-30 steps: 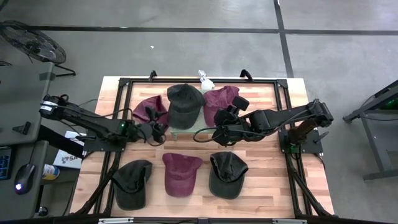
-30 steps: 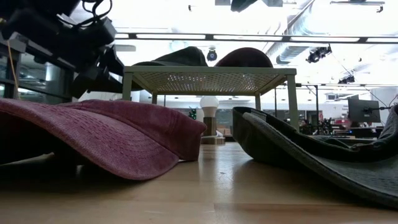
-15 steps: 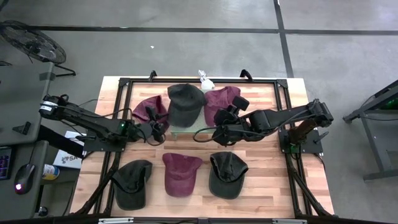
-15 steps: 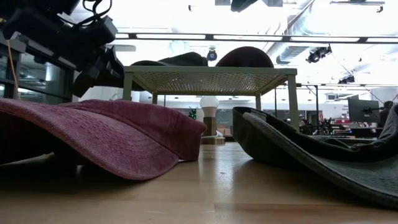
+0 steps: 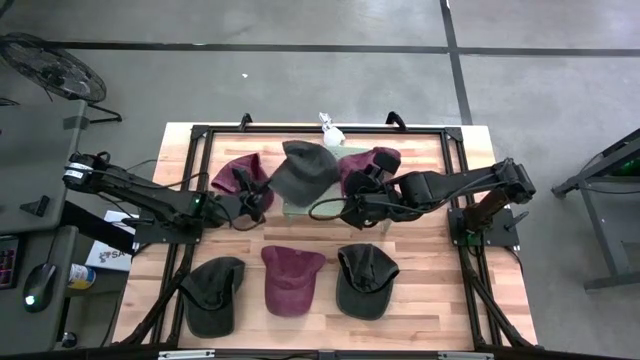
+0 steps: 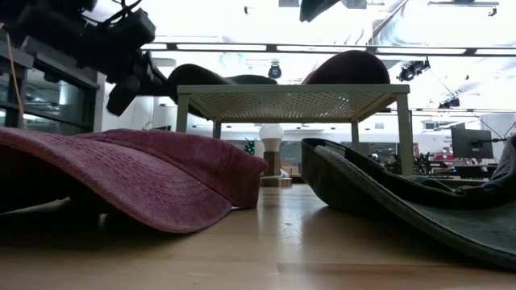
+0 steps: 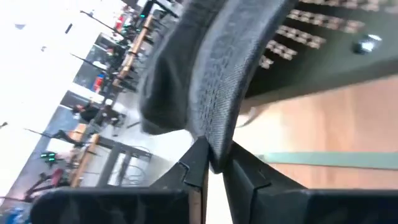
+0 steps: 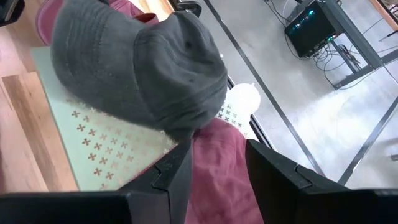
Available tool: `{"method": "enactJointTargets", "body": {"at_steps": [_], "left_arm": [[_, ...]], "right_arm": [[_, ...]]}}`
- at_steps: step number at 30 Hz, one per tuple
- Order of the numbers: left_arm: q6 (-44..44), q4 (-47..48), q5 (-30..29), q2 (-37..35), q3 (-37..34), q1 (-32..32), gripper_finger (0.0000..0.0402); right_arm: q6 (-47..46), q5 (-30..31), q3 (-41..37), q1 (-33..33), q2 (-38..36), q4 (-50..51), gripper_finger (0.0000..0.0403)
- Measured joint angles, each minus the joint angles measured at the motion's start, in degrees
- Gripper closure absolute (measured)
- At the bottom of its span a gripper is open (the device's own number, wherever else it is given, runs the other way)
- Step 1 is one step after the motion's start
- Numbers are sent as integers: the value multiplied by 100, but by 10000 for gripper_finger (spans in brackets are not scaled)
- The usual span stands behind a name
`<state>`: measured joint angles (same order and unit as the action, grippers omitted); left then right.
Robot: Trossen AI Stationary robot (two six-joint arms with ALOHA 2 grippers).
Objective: Pick & Place hat
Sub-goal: Put the right black cap on the shelf
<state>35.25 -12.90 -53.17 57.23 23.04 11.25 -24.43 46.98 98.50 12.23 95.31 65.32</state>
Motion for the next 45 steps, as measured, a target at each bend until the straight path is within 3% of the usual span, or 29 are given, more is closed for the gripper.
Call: {"method": "enactJointTargets", "body": {"at_steps": [14,24,28,34,37,41,45], "left_arm": [[182,-50,-284,2,969,4,390],[-1236,-78,-1197,30,1125,2,391],[-1848,-162,-1286,188,1125,4,391],[-2059,-877,-1434,784,1125,59,392],[-1938,-1339,-1877,1128,1185,242,392],[-1645,-1369,-2834,1565,1564,566,392],[-1603,-1364,-3366,2065,1980,842,392]], "right_arm": [[-24,-2,2,2,0,0,261],[-409,286,1,2,0,-2,261],[-590,551,0,2,0,-2,261],[-877,760,0,2,-2,-4,261],[-879,774,0,-14,-2,-2,261],[-878,739,0,-26,-2,-1,261],[-877,737,0,-26,-2,-2,261]]}}
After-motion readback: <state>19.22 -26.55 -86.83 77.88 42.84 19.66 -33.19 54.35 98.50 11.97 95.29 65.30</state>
